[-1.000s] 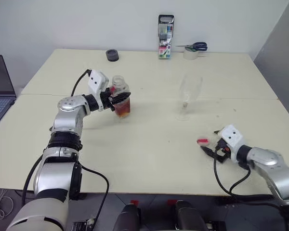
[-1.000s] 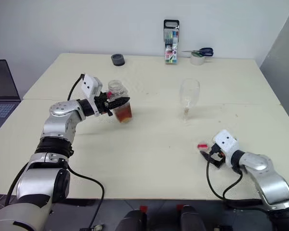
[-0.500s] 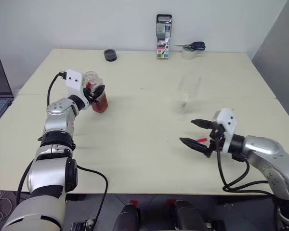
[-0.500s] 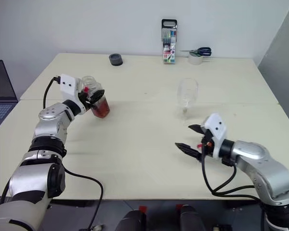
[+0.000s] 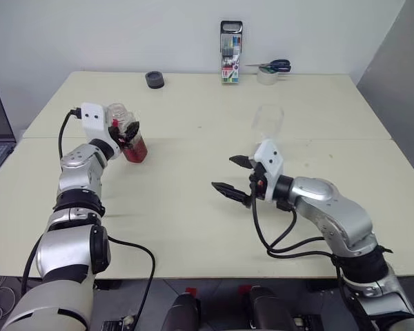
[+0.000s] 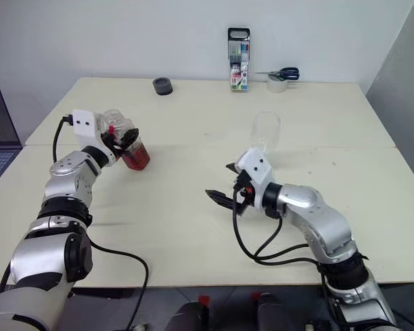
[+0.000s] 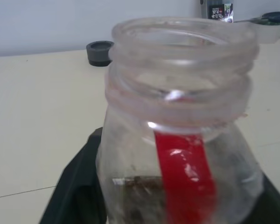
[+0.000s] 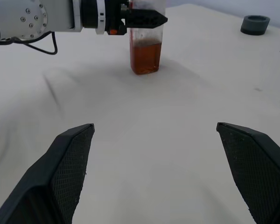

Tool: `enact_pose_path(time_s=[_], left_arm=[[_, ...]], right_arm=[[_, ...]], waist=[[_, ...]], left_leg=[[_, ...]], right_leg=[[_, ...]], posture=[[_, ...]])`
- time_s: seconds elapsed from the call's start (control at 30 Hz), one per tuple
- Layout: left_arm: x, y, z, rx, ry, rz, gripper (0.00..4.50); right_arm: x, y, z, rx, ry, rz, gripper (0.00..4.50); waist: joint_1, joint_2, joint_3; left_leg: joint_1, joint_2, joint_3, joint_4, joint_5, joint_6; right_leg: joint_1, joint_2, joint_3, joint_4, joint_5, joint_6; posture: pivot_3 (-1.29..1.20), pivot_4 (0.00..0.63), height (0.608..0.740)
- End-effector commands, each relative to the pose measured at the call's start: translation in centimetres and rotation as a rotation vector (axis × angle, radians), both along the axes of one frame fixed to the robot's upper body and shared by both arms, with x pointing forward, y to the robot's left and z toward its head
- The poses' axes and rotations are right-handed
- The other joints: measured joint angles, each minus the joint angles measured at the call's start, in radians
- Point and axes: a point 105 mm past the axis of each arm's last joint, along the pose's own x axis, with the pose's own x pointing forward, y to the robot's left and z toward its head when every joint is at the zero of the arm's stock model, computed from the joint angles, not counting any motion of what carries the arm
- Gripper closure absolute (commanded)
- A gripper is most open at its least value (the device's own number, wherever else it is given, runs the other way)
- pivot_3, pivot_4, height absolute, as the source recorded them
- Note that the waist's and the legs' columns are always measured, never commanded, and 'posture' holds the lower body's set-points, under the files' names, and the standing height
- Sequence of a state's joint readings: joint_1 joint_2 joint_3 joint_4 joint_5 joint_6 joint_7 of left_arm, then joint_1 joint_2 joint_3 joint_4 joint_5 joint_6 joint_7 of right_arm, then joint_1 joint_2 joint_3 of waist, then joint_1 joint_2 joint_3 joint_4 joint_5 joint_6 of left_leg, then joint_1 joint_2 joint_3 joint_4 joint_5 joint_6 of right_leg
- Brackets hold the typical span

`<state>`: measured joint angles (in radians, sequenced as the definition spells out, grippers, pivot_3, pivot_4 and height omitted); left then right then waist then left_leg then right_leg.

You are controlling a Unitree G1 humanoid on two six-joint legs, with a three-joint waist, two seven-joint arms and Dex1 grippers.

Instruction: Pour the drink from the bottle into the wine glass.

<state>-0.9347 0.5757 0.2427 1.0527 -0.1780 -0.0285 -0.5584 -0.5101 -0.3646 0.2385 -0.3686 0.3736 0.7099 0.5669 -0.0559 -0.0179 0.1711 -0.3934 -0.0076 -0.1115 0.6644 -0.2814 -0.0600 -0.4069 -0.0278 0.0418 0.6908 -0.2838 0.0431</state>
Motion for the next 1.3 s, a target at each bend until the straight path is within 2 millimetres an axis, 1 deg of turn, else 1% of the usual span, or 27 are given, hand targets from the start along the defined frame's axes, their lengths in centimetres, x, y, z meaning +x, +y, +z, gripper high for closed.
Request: enact_pose_path(time_s=[0.03,0.1,0.33,0.57,0.73,0.87,1.03,1.3], left_arm=[[-0.2,0.6,0.4,0.018,-0.021,0.011,0.64],[-0.3,0.6,0.2,0.021,-0.019,0.011,0.01],[-0.6,0.3,-1.0,0.06,-0.009,-0.003,0.01],[-1.3,0.1,-2.8,0.085,-0.003,-0.01,0.01],[-1.6,0.6,-3.4,0.098,-0.007,0.02,0.01],[-2.7,1.4,-4.0,0.084,-0.021,0.043,0.01],[-4.1,2.0,-4.2,0.086,-0.038,0.058,0.01],[-6.5,1.4,-4.2,0.137,-0.057,0.036,0.01]], right_arm=[[-0.1,0.7,1.2,0.02,-0.056,0.015,0.0],[0.0,0.8,1.3,0.023,-0.058,0.015,0.0],[0.0,0.8,0.9,0.01,-0.067,0.004,0.0],[0.3,0.2,-0.5,-0.017,-0.088,-0.052,0.0],[0.4,-0.4,-1.3,-0.012,-0.099,-0.099,0.0],[-0.1,-1.2,-1.9,-0.017,-0.12,-0.122,0.0],[-0.7,-1.7,-2.4,-0.002,-0.12,-0.139,0.0],[-1.5,-2.9,-3.1,0.005,-0.122,-0.186,0.0]], waist=[[0.0,0.0,0.0],[0.0,0.0,0.0],[-0.001,0.0,0.0],[-0.001,0.0,0.0],[0.0,0.0,0.0],[-0.001,0.0,0.0],[-0.001,0.0,0.0],[0.002,-0.001,0.0]], left_leg=[[0.0,0.0,0.0,0.0,0.0,0.0],[0.0,0.0,0.0,0.0,0.0,0.0],[0.0,0.0,0.0,0.0,0.0,0.0],[-0.001,0.0,0.0,0.0,0.0,0.0],[0.0,0.0,0.0,0.0,0.0,0.001],[0.0,0.0,0.001,-0.001,0.0,0.0],[0.0,0.0,0.0,-0.001,0.0,0.001],[0.0,0.0,0.0,-0.001,0.0,0.001]], right_leg=[[0.0,0.0,0.0,0.0,0.0,0.0],[0.0,0.0,0.0,0.0,0.0,0.0],[-0.001,0.0,0.0,0.0,0.0,0.0],[-0.001,-0.001,0.0,0.0,0.0,0.0],[-0.001,-0.001,0.0,0.0,0.0,0.0],[-0.001,-0.001,0.0,0.001,0.0,0.0],[-0.002,-0.001,0.0,0.001,0.0,0.0],[-0.001,-0.001,0.001,0.001,0.0,0.0]], posture=[[0.0,0.15,0.74],[0.0,0.15,0.74],[0.0,0.15,0.74],[0.0,0.15,0.74],[0.0,0.15,0.74],[0.0,0.15,0.74],[0.0,0.15,0.74],[0.0,0.15,0.74]])
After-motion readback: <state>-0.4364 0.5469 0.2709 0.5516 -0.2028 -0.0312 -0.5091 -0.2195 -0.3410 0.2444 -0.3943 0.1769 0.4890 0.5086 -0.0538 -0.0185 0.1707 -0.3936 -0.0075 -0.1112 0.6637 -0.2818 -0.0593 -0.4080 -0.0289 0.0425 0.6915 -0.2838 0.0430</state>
